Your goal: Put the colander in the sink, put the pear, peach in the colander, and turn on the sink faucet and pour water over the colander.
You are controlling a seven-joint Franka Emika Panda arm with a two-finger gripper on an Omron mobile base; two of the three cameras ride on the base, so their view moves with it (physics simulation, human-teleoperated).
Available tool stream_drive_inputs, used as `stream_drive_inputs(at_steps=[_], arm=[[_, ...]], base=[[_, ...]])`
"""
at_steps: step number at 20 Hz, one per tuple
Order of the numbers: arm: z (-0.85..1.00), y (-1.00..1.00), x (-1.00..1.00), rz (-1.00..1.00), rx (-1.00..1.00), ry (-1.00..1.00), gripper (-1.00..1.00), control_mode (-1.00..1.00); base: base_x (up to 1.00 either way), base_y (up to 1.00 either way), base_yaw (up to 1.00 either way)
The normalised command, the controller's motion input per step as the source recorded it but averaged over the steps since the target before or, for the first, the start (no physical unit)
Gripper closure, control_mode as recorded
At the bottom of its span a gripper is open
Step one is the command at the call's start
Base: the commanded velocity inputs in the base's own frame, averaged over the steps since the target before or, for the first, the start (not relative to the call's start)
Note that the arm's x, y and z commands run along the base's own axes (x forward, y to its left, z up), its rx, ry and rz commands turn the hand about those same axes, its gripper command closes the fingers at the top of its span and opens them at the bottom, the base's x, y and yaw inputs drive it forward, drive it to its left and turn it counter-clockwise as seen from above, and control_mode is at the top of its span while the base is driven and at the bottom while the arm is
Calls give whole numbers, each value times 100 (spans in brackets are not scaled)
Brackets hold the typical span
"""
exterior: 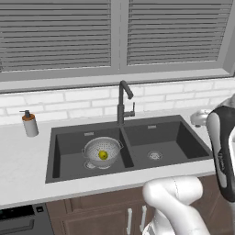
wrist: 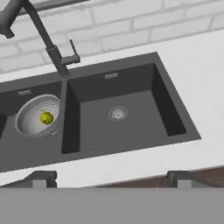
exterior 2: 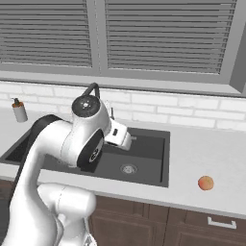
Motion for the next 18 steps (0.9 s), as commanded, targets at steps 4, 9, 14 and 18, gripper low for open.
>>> stream_drive_inputs(at_steps=[4,9,14,18], arm=[[-16,-100,11,-18,-2,6,-100,-100],[-34,-98,28,-24,-5,12,-100,-100],[-36,-93,32,-21,-5,13,-100,-100],[-44,-87,31,-5,0,3,-100,-100]], base=[[0,0,0],[0,0,0],[0,0,0],[0,0,0]])
